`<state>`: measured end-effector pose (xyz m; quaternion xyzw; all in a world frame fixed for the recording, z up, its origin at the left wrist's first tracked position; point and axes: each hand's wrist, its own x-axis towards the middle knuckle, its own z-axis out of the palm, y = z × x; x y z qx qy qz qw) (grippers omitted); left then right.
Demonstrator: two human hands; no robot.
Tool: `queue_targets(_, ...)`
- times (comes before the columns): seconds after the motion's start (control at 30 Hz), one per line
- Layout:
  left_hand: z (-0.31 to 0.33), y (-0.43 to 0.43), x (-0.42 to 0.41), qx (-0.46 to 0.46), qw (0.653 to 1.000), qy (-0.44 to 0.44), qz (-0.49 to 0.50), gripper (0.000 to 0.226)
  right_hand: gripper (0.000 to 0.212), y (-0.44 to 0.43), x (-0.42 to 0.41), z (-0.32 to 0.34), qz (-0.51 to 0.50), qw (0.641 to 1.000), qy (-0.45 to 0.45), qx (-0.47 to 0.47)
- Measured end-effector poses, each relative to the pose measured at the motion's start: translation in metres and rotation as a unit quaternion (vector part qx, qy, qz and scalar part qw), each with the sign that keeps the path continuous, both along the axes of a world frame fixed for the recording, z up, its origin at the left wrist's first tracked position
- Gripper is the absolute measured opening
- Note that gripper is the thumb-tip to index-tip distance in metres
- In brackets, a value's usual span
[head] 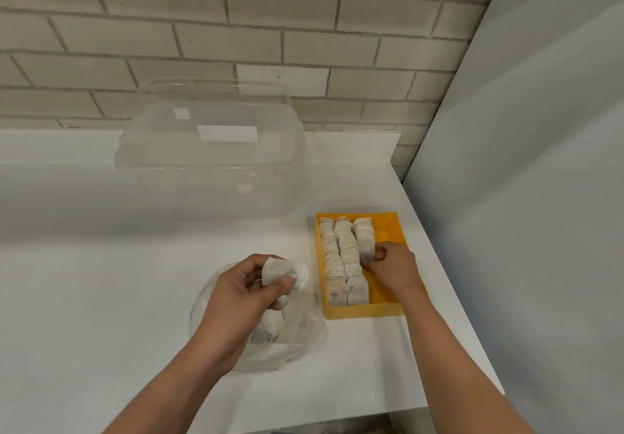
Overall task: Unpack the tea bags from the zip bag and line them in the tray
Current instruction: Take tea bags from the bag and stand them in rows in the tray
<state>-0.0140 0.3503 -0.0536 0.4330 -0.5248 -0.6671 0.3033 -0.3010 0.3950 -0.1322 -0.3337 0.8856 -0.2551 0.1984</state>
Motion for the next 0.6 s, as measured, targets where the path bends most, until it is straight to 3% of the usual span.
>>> queue_targets(0.13,0.000,0.000,-0.004,0.026,0.999,0.025,-0.006,0.018,0.009,-0.001,-0.001,-0.002,0.011,1.000,0.019,0.011)
queue_targets(0.23,0.000,-0.001,-0.006,0.052,0.997,0.051,-0.005,0.020,0.020,0.000,0.003,0.002,0.008,1.000,0.020,0.010)
queue_targets(0.3,0.001,0.000,-0.008,0.072,0.995,0.072,-0.001,0.022,0.009,0.002,0.006,0.008,-0.006,1.000,0.030,0.001)
queue_targets(0.33,0.002,-0.001,-0.009,0.079,0.994,0.078,-0.001,0.022,0.018,0.004,0.009,0.015,-0.013,0.999,0.031,-0.015)
queue_targets(0.4,0.001,-0.002,-0.011,0.079,0.994,0.077,-0.004,0.022,0.034,0.012,0.025,0.036,-0.042,0.992,-0.033,-0.115)
queue_targets(0.47,0.001,-0.003,-0.015,0.070,0.995,0.075,0.000,0.018,0.023,0.021,0.049,0.064,-0.032,0.955,-0.176,-0.236)
queue_targets(0.53,0.001,-0.003,-0.020,0.065,0.994,0.082,0.010,0.016,0.018,0.030,0.074,0.086,0.031,0.916,-0.288,-0.278)
queue_targets(0.6,0.003,-0.002,-0.026,0.060,0.994,0.094,0.010,0.016,0.023,0.035,0.091,0.096,0.095,0.910,-0.291,-0.281)
